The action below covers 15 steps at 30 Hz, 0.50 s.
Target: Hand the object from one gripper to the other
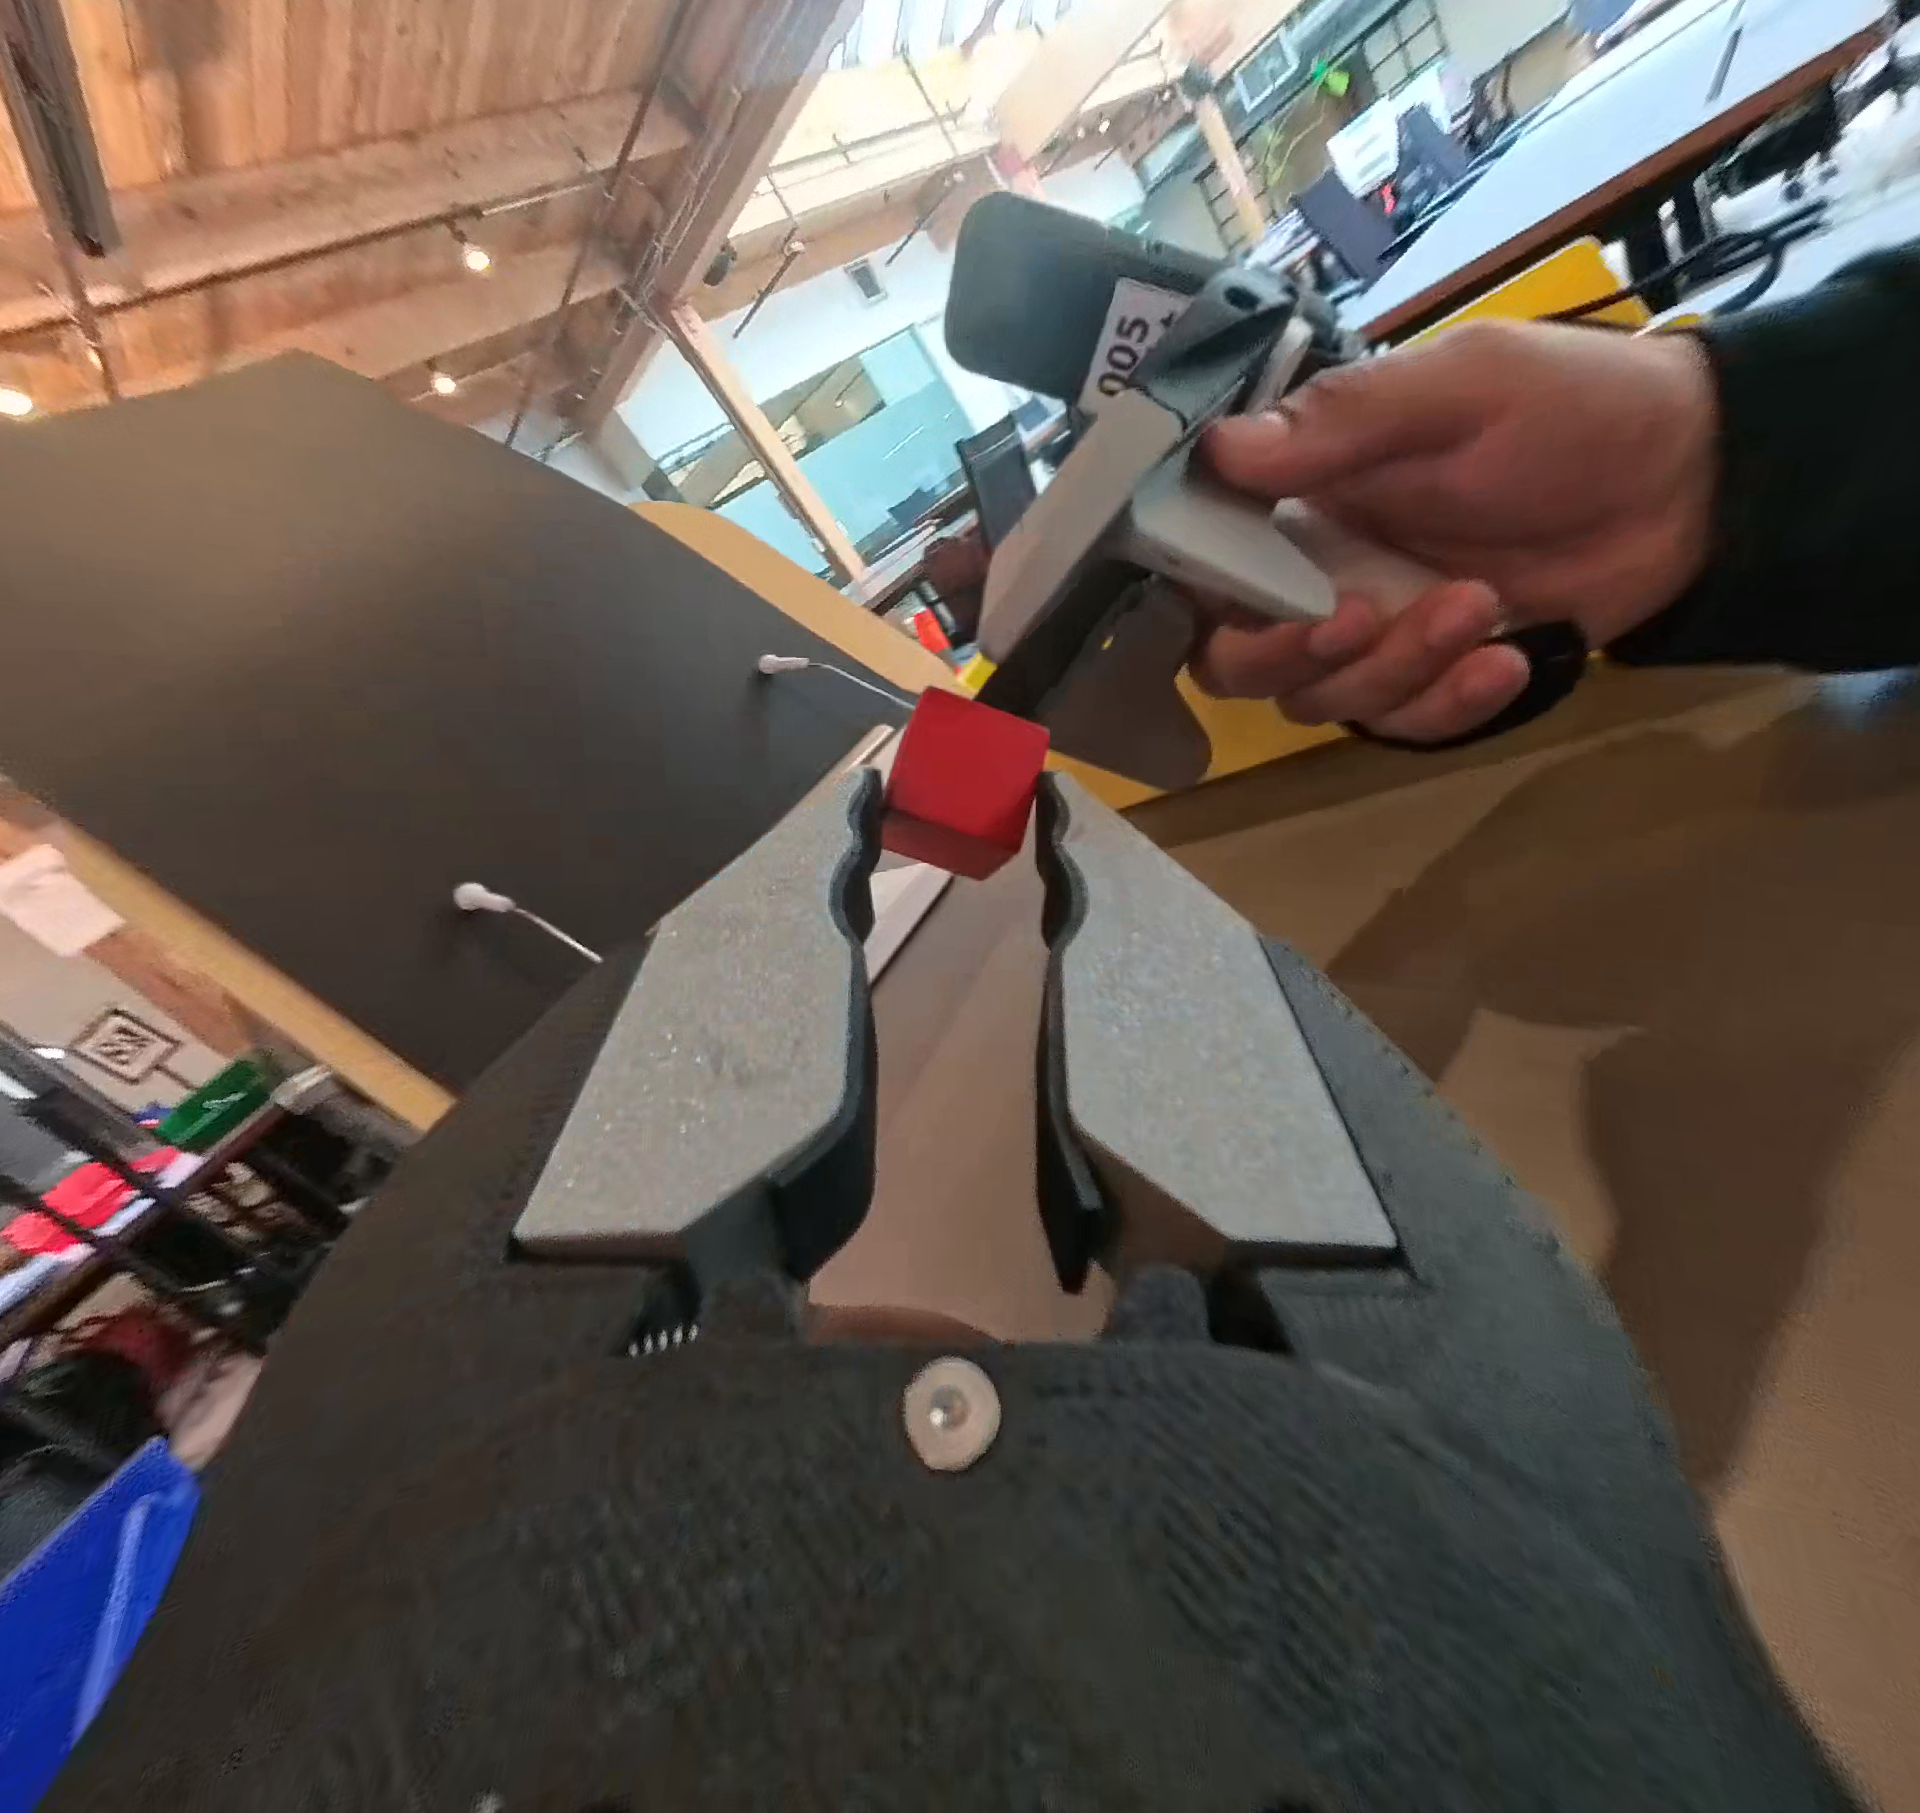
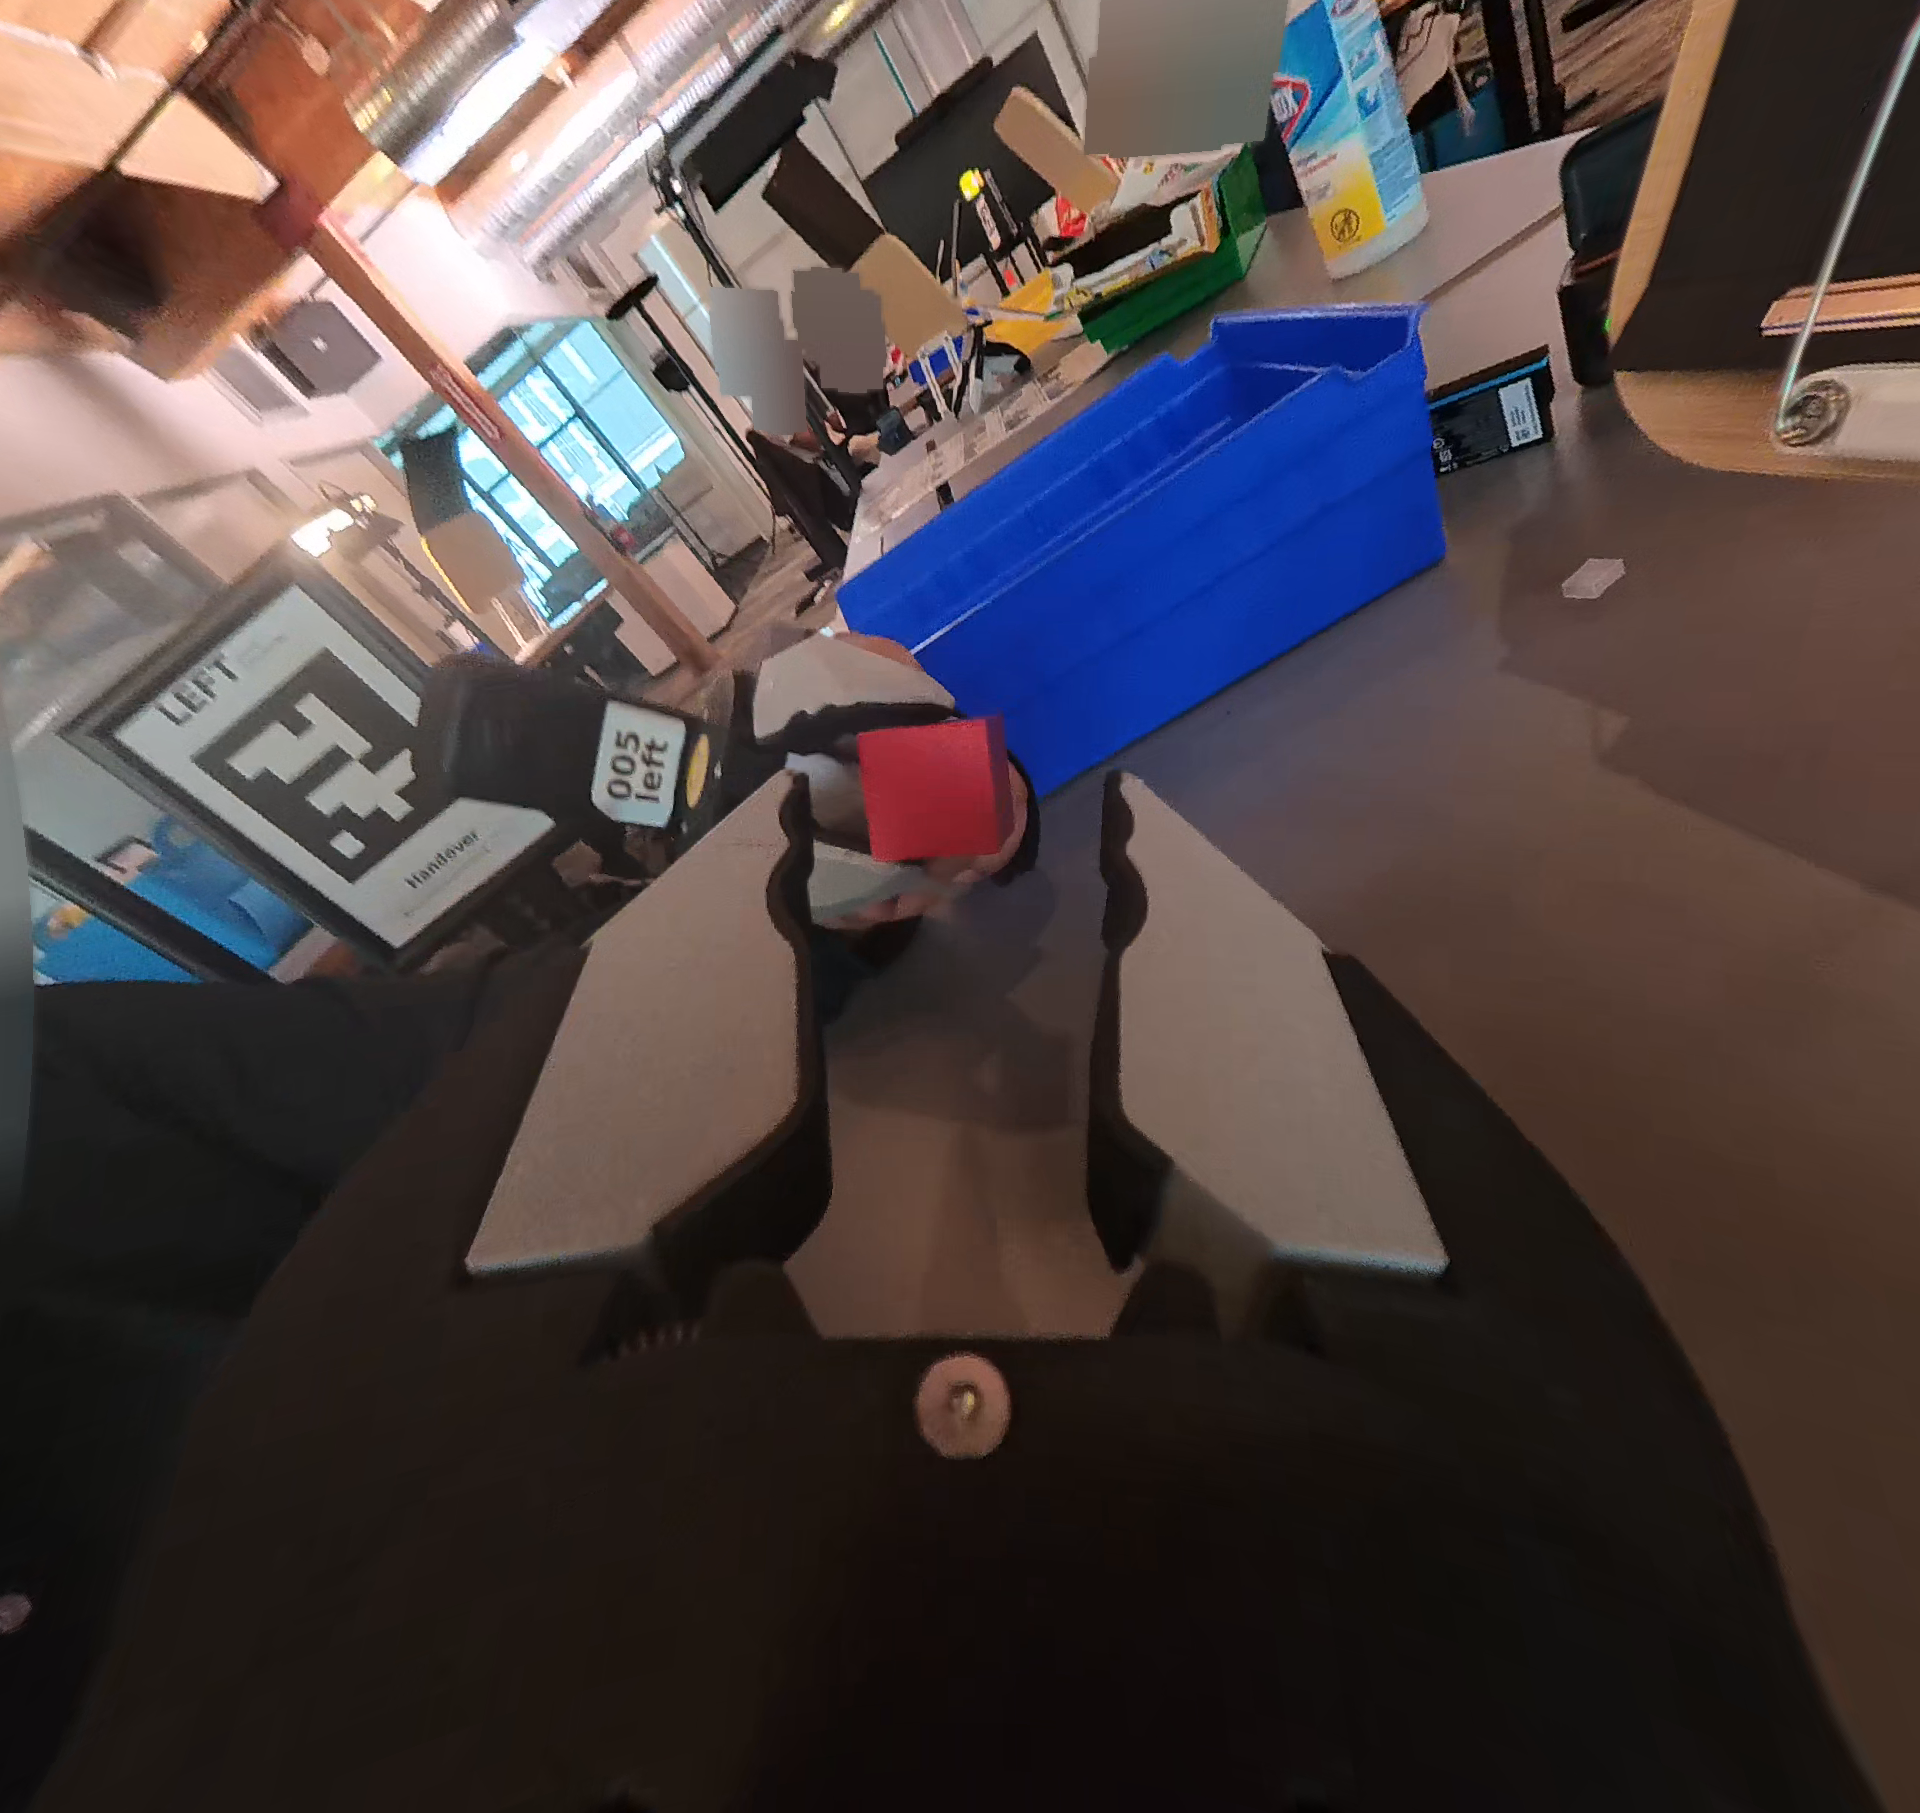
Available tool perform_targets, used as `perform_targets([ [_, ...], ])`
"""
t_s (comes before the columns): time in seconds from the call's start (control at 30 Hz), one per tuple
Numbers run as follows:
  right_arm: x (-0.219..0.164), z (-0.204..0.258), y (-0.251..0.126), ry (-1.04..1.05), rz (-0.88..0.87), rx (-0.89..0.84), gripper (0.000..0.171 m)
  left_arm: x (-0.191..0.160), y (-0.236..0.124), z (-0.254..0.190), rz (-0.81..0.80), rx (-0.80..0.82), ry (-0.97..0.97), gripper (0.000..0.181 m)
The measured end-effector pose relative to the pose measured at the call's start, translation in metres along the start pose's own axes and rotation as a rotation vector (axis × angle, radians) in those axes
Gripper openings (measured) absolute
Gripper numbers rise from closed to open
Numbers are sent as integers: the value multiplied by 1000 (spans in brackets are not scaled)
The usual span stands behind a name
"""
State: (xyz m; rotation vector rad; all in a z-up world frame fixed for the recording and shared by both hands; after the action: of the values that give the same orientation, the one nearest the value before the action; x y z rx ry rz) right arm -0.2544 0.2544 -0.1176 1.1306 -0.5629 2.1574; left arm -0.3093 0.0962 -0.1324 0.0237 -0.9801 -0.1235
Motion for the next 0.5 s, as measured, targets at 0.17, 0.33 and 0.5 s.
perform_targets([
  [0.17, -5, 2, 7, -20, 38, 5, 46, -1, 1, -3, 4, -64, -47, 27],
  [0.33, -11, 4, 13, -65, 97, -12, 28, -3, 3, -2, 6, -90, -124, 27],
  [0.5, -9, 4, 11, -211, 102, -162, 25, -9, 6, 0, 27, -125, -274, 35],
])
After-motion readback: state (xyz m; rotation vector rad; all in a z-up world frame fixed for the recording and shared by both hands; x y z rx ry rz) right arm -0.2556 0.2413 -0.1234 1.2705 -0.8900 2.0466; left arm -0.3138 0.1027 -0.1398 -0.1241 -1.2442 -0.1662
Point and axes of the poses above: each gripper's, where its closed fingertips meet, y out along the fingers, x out of its top, z = x × y across the jaws, the point moved 9 cm from there along -y, back along the fingers, and after that the axes turned 4 degrees about -x, right-handed, at the moved point
